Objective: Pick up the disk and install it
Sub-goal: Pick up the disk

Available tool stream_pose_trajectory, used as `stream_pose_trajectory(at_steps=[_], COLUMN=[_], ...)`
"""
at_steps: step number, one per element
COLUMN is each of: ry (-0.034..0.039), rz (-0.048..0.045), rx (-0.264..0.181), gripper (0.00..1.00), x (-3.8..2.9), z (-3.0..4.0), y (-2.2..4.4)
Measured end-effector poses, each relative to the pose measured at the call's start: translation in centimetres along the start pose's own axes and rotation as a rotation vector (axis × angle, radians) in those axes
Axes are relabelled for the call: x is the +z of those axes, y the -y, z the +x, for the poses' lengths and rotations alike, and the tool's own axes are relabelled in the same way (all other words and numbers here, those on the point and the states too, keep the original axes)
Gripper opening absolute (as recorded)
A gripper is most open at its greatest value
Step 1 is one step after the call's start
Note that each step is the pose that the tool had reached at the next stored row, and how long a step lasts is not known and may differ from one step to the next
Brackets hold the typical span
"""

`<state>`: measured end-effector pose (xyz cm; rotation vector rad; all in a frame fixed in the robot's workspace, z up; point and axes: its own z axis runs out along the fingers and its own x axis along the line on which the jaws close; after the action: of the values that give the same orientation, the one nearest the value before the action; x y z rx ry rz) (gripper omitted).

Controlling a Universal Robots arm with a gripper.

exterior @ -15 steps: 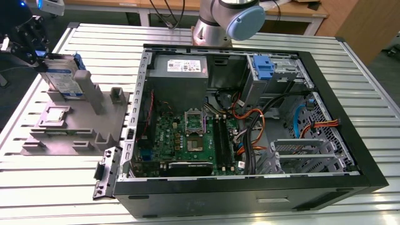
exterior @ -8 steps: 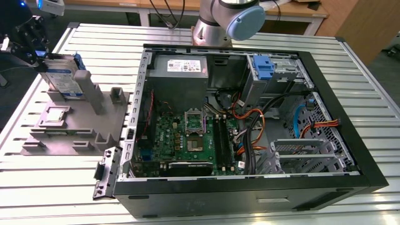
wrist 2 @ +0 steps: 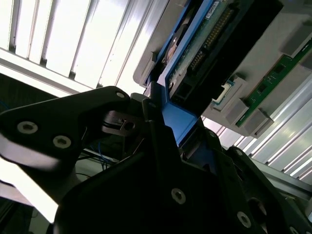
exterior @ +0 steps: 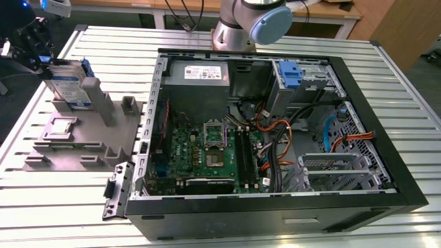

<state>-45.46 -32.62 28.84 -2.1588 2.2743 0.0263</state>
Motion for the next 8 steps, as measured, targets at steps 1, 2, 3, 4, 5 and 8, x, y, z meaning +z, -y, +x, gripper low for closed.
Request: stream_pose_trajectory(at_steps=[1,2,3,4,5,8], ry=[0.0000,0.0000,0.0000,0.0000,0.0000,0.0000], rz=[0.0000,0.0000,0.0000,-0.0001,-0.0001,0.0000], rx=[-0.001,-0.001,-0.001,-0.001,-0.001,-0.001], gripper=[0.37,0.37,0.37,0.37,0.37,0.37], x=[0.00,0.00,0.00,0.00,0.00,0.00], z=[0.00,0.00,0.00,0.00,0.00,0.00], y=[0.00,0.00,0.00,0.00,0.00,0.00])
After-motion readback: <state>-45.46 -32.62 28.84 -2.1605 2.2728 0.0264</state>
